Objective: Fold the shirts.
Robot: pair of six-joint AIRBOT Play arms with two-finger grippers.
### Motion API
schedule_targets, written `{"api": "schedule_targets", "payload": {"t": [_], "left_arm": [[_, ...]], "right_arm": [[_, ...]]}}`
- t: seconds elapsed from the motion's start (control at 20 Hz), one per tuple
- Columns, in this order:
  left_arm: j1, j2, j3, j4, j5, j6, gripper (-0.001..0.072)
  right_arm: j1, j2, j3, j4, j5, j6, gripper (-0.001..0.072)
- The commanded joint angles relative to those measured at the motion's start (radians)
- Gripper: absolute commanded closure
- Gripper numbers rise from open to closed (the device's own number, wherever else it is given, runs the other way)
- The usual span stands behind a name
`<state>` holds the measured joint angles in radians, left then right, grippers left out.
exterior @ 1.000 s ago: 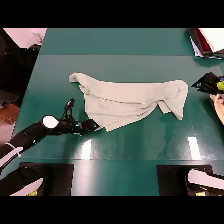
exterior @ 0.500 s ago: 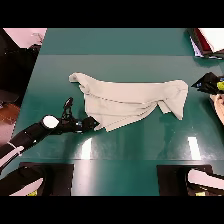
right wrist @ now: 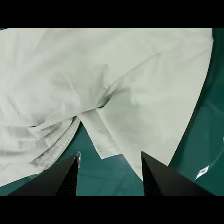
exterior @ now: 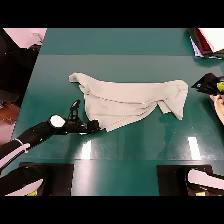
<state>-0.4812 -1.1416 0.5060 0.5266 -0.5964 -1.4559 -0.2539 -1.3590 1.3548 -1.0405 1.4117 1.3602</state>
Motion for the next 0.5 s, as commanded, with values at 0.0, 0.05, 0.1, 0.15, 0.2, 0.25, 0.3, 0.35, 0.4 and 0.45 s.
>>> {"api": "schedule_targets", "payload": {"t": [0.0,0.05,0.1,0.15,0.2,0.25,0.3,0.35,0.4,0.45], "left_arm": [[-0.004,0.014,0.040,0.045,-0.027,0.014,0.0685],[-0.004,0.026,0.042,0.076,-0.042,0.005,0.0685],[-0.004,0.045,0.042,0.133,-0.048,-0.023,0.0685],[-0.002,0.071,0.042,0.211,-0.055,-0.070,0.0685],[0.021,0.104,0.043,0.298,-0.084,-0.127,0.0685],[0.066,0.138,0.043,0.369,-0.124,-0.157,0.0685],[0.132,0.180,0.043,0.433,-0.175,-0.167,0.0685],[0.211,0.223,0.043,0.488,-0.232,-0.166,0.0685],[0.287,0.263,0.043,0.533,-0.278,-0.148,0.0685],[0.356,0.295,0.043,0.563,-0.314,-0.120,0.0685]], "right_arm": [[0.000,0.001,0.000,0.000,0.011,0.001,0.0278],[0.000,0.001,0.000,0.000,0.017,0.001,0.0278],[-0.003,0.001,0.000,-0.001,0.027,0.000,0.0278],[-0.009,0.001,0.000,0.000,0.037,0.000,0.0278],[-0.008,0.001,0.000,0.000,0.047,0.000,0.0278],[-0.010,0.003,0.000,-0.004,0.060,0.000,0.0278],[-0.011,0.011,-0.003,-0.018,0.069,-0.002,0.0278],[-0.011,0.027,-0.017,-0.030,0.069,-0.010,0.0278],[-0.011,0.048,-0.044,-0.038,0.061,-0.027,0.0278],[-0.019,0.070,-0.082,-0.036,0.042,-0.037,0.0278]]}}
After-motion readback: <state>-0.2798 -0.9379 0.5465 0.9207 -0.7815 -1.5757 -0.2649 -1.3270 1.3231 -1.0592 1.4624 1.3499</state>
